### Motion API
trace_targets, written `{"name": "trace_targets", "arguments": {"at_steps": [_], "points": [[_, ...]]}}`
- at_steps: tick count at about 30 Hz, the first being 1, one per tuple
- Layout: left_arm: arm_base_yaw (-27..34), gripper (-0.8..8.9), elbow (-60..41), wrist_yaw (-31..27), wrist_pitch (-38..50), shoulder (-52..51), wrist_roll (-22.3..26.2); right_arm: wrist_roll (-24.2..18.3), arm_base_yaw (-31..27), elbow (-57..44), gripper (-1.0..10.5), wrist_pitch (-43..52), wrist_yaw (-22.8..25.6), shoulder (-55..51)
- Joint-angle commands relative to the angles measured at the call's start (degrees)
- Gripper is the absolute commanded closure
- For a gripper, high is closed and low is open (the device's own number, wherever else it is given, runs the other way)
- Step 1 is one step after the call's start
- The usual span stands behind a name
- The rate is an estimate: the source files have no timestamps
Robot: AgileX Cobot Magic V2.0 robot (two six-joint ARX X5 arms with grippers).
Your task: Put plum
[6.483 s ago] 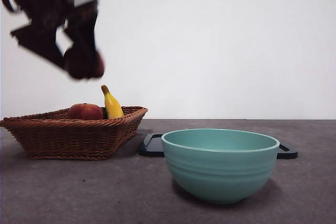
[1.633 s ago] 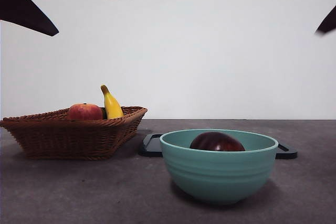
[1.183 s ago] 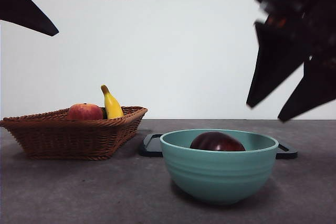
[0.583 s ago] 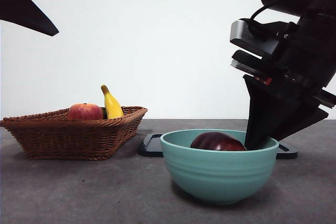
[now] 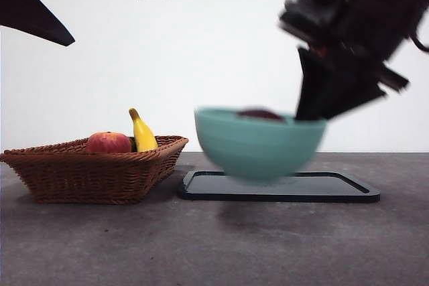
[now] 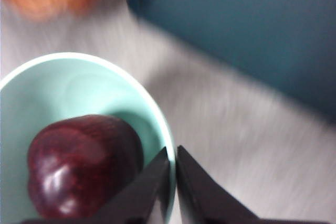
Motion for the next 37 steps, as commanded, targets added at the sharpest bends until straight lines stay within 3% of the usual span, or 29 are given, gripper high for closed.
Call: {"name": "trace_targets", "arguments": {"at_steps": [1,7,13,22,37], "points": [[-0.2,4.39,0.6,0.3,0.3,0.2,0.4,0.5,-1.2,3.8,9.3,0.2,1.9,0.7],[-0.2,4.39,0.6,0.3,0.3,0.2,0.4,-0.4,-8.3,14.4,9.3,0.0,1.8,9.0],[-0.2,4.39,0.6,0.3,0.3,0.2,0.4,-1.2,-11.7,22.1,9.3,0.1,1.8,21.0],[-0.2,4.39,0.6,0.3,0.3,0.2,0.2,-1.8,-13.3,23.4,9.3,2.9,1.7,28.7],[-0.2,4.39,0.6,0.3,0.3,0.2,0.2,-1.7,-13.4,23.4,9.2,3.5,1.8,31.4]]}}
